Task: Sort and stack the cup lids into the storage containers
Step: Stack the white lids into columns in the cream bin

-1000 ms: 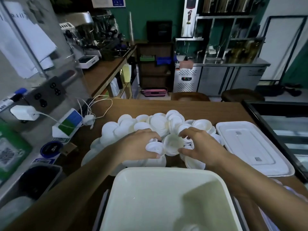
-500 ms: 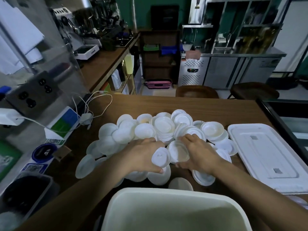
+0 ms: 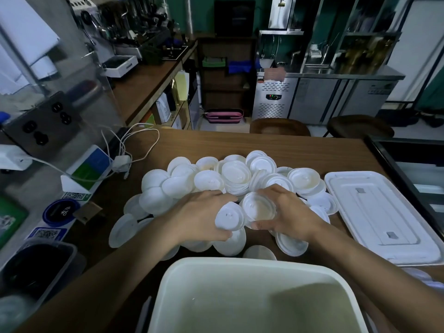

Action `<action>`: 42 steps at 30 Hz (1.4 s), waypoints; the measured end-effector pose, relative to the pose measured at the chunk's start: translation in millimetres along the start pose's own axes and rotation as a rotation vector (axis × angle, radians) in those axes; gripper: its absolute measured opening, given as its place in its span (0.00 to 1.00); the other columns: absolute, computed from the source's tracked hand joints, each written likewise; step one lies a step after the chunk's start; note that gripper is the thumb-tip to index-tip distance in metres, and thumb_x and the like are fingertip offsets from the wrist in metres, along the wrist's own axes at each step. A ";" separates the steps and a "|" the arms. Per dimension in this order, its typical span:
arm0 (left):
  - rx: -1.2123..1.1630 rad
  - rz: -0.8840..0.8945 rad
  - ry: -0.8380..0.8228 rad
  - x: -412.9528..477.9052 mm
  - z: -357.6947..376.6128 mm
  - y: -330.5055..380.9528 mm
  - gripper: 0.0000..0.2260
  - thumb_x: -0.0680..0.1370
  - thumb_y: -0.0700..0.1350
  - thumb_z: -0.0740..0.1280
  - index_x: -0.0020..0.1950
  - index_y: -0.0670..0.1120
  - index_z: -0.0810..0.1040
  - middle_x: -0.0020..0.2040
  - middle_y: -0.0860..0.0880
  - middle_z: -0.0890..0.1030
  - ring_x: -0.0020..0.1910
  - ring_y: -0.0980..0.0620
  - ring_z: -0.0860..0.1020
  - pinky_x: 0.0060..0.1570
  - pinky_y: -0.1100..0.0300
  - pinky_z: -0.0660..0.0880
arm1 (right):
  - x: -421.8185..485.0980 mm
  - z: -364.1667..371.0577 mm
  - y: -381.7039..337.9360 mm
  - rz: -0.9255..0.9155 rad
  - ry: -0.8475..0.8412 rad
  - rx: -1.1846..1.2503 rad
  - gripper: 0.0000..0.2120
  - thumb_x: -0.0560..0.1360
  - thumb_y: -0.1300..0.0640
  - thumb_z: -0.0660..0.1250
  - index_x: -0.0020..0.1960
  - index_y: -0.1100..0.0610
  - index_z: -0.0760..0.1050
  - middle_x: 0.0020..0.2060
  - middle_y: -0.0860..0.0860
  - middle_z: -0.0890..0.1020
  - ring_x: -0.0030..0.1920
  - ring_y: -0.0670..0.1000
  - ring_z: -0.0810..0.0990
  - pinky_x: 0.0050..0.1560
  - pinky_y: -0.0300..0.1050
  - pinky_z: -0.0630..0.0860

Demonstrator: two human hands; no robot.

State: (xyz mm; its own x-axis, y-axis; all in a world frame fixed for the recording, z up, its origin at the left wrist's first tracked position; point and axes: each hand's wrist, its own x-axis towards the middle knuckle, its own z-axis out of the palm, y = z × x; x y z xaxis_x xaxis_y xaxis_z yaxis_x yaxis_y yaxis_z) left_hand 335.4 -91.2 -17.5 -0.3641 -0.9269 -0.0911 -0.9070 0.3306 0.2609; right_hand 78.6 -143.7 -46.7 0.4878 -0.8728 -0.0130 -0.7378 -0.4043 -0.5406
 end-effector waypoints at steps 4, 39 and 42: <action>-0.090 0.015 0.030 0.7 -2.1 2.0 0.19 0.66 0.62 0.71 0.54 0.67 0.68 0.53 0.64 0.75 0.54 0.58 0.75 0.51 0.53 0.78 | -2.6 -2.4 0.7 -0.010 0.006 0.032 0.42 0.65 0.39 0.82 0.75 0.42 0.69 0.64 0.40 0.71 0.65 0.46 0.72 0.61 0.42 0.70; -0.535 0.251 0.088 -101.6 -76.5 68.5 0.30 0.68 0.55 0.83 0.67 0.56 0.76 0.61 0.59 0.82 0.65 0.55 0.79 0.62 0.56 0.78 | -112.6 -75.5 -91.5 -0.122 0.090 0.224 0.35 0.65 0.50 0.84 0.67 0.42 0.72 0.61 0.39 0.79 0.61 0.44 0.79 0.63 0.49 0.77; -0.478 0.296 0.048 -116.9 -74.4 78.2 0.30 0.67 0.56 0.84 0.66 0.56 0.78 0.59 0.60 0.82 0.62 0.56 0.80 0.59 0.58 0.78 | -133.9 -73.5 -99.1 -0.147 0.043 0.254 0.35 0.65 0.54 0.83 0.67 0.44 0.71 0.60 0.43 0.80 0.62 0.48 0.80 0.62 0.53 0.78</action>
State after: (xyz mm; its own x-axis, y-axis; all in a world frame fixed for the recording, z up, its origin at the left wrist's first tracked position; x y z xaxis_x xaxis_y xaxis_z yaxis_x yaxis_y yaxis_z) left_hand 322.8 29.8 85.1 -0.5684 -0.8175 0.0929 -0.5667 0.4709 0.6761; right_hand 52.1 -6.8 70.5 0.5567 -0.8228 0.1140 -0.5172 -0.4507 -0.7276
